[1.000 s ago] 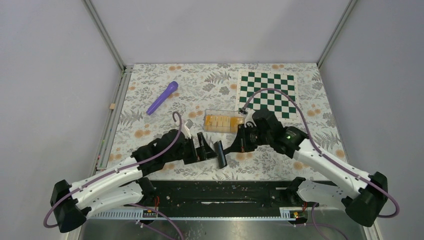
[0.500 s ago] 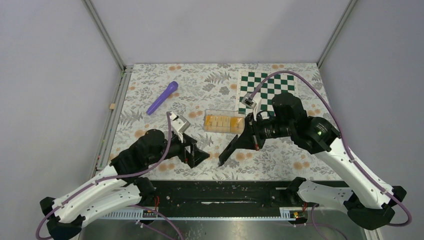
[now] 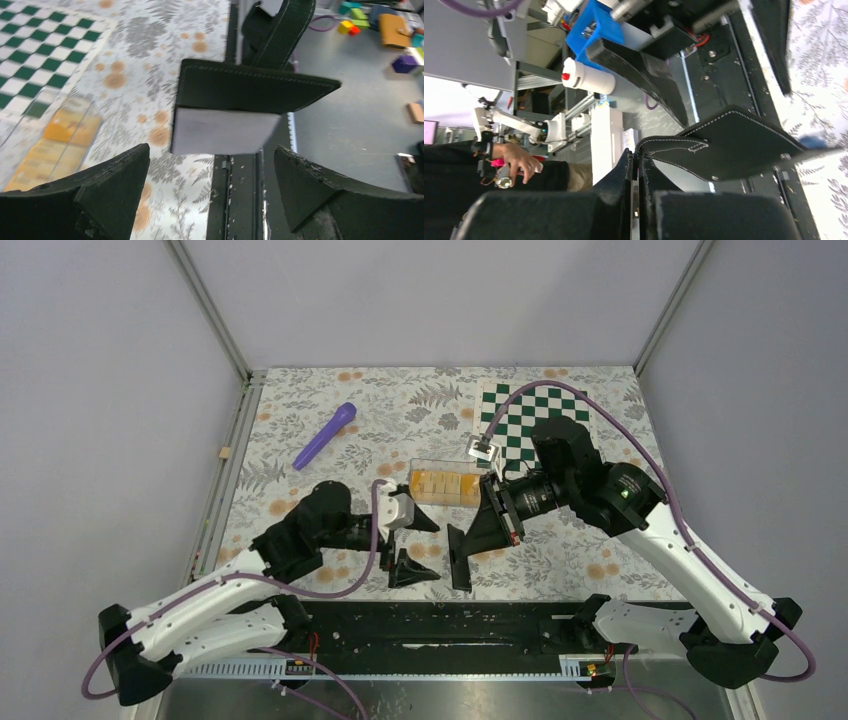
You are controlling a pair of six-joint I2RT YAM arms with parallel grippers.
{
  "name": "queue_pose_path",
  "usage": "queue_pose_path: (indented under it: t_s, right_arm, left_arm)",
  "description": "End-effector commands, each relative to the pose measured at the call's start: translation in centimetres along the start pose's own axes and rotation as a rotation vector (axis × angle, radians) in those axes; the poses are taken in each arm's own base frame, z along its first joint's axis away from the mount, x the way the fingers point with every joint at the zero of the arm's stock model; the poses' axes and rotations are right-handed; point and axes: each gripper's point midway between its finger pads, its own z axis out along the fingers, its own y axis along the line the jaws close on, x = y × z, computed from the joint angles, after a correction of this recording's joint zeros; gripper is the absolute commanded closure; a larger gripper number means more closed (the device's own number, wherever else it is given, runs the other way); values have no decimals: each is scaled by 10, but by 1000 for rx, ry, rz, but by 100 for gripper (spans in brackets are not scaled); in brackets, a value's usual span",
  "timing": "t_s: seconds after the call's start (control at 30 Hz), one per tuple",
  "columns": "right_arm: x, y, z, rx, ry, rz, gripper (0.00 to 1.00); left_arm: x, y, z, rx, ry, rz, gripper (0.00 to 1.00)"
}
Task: Put the credit cards into the card holder
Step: Open the card holder.
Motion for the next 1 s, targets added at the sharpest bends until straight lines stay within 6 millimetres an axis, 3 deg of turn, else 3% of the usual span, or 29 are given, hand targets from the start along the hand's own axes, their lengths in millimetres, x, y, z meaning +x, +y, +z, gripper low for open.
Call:
queue_pose_path:
  t_s: [0.0, 0.37, 0.53, 0.73, 0.87, 0.97]
  right_arm:
    - [-12, 27, -2, -135, -19, -18, 100]
    - [-7, 29, 1, -181, 23, 12, 100]
    - [-9, 25, 3, -165, 18, 13, 100]
    - [-13, 16, 3, -108, -16, 9, 100]
    - [-18, 12, 1, -75, -44, 2, 100]
    - [-20, 10, 0, -65, -53, 2, 100]
  left_arm:
    - [-52, -21, 14, 191, -145, 111, 8]
    - [-71, -21, 19, 207, -249, 131, 4]
    - [-70, -33, 15, 266, -248, 116, 10]
    - [-55, -39, 8, 270, -212, 72, 42]
    - [-45, -41, 5, 256, -194, 43, 55]
    - [-42, -41, 3, 248, -193, 27, 71]
